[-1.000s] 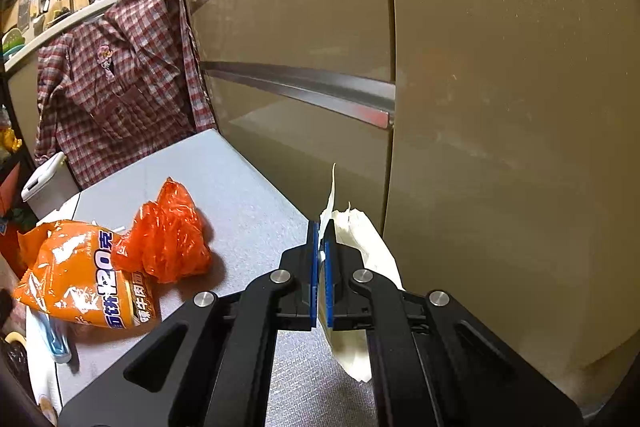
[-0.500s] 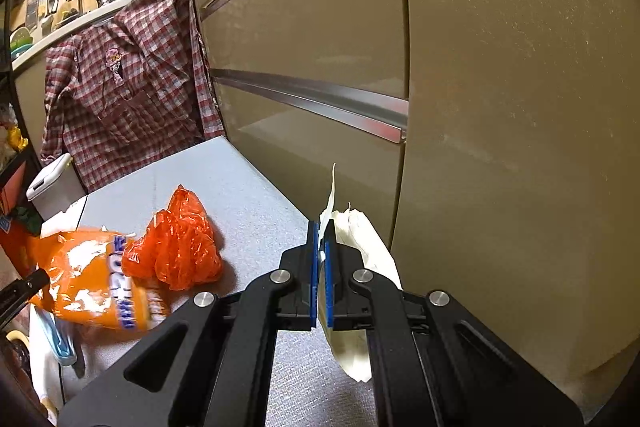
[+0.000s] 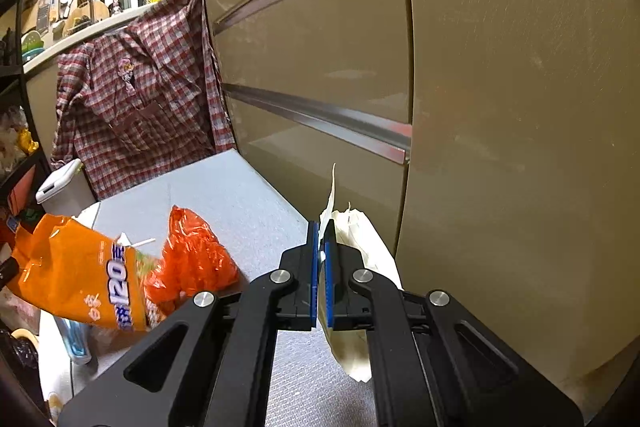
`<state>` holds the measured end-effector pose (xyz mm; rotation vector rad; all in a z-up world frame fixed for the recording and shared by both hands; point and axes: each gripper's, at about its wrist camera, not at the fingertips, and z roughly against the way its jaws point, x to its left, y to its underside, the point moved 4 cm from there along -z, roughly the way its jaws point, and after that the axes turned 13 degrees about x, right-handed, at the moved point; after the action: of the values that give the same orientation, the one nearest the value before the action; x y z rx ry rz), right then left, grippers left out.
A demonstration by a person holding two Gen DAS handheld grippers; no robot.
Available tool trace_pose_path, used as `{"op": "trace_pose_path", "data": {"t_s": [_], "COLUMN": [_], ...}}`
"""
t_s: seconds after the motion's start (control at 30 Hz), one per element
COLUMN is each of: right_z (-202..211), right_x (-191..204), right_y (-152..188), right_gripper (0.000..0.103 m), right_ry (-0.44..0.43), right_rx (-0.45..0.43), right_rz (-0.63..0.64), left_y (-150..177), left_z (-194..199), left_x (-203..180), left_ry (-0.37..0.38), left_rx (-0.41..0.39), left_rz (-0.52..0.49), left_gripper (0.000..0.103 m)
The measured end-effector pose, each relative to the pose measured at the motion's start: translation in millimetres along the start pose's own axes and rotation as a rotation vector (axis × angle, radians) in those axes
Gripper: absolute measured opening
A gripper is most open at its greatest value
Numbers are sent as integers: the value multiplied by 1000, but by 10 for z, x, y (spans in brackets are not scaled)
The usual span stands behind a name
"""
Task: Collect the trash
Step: 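Grasp the orange snack bag with the left gripper while the right gripper holds the paper, then carry the orange bag and white paper over the trash bin with both grippers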
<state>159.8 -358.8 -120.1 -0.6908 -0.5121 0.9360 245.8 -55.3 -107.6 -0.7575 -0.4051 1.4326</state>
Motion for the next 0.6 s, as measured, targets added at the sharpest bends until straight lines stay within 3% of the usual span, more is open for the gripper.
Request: {"op": "trace_pose_path", "data": {"t_s": [0.27, 0.6], "right_z": [469, 1009], "right_x": [157, 585], "right_y": [33, 178], "right_gripper": [3, 3], "right_ry": [-94, -310], "right_rx": [-37, -28], "right_rz": [39, 69], "left_y": [21, 137], "left_z": [572, 1448], "left_x": [104, 319], "left_ry": [-58, -155], "left_rx": [-58, -159], "left_rz": [-22, -24], "left_gripper": [1, 1]}}
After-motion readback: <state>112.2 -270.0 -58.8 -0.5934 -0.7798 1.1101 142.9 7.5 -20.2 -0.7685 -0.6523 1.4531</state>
